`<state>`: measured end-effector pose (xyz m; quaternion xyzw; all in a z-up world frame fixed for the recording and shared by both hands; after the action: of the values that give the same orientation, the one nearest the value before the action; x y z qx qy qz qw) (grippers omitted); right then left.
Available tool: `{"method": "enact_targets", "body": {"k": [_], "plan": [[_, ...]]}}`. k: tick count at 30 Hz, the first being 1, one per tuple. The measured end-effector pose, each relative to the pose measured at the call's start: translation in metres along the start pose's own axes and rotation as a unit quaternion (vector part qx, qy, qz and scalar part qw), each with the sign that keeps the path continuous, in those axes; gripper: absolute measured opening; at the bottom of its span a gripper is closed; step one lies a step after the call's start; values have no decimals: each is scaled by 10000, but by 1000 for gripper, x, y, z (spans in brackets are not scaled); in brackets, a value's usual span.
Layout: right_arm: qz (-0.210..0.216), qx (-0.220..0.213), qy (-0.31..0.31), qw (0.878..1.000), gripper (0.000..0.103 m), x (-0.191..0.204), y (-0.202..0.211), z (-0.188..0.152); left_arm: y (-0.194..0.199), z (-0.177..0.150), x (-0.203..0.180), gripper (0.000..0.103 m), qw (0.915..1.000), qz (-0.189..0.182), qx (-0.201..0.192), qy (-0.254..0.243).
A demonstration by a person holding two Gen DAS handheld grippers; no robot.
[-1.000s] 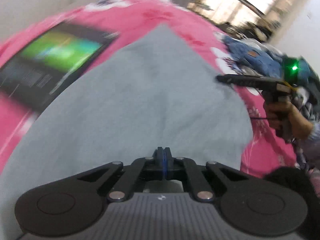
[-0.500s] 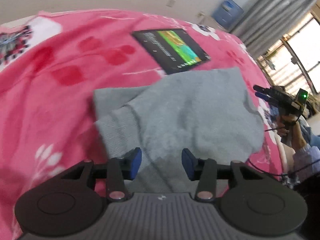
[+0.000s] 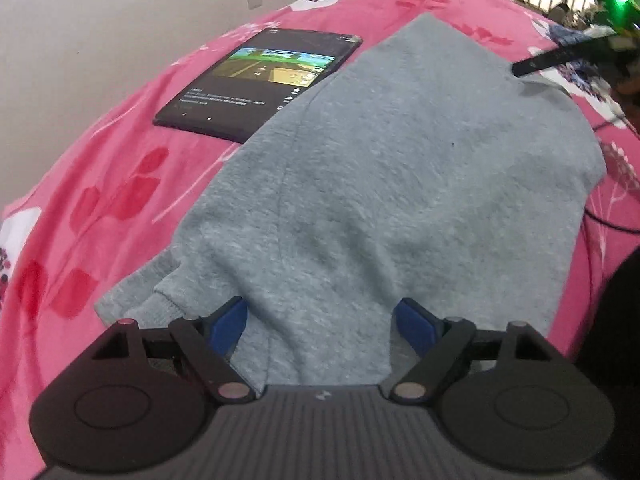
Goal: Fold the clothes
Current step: 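Pinch the grey garment edge with the left gripper and straighten it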
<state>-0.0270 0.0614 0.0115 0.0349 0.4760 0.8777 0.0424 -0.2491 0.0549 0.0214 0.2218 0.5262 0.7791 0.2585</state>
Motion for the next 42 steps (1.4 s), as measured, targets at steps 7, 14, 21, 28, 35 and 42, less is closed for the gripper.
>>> {"method": "enact_targets", "body": {"k": [7,14,21,28,35,42], "plan": [[245,-258,526,9980,69,38,12,0,5,-9,1,83,9999,62,-85,-78],[291,20,477,9984,68,39,-14,-12,6,-8,-1,83,9999,82,-25,-122],[203,19,522,9984,69,41,-16,-14,9,-10,-1,83,9998,94,-82,-150],[164,35,525,9985,70,43,-17,-14,75,-11,-14,36,9896,-79,-1354,-478],[156,-21,541,9984,70,43,-17,-16,40,16,-32,11,9847,-865,-1483,-310],[210,-67,507,9985,74,40,-18,-17,19,-13,-19,9,9932,-625,-927,-321]]}}
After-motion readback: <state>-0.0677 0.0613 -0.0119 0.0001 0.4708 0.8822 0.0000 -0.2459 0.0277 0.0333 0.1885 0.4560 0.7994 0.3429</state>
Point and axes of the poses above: each gripper's, at about its wrist camera, not at the fingertips, and y roughly against the way its jaws point, x to its left, z to its top, the point moved 5 cm from there along -y, roughly the way its jaws point, and after that the axes turned 8 degrees about x, right-handed, at the moved point
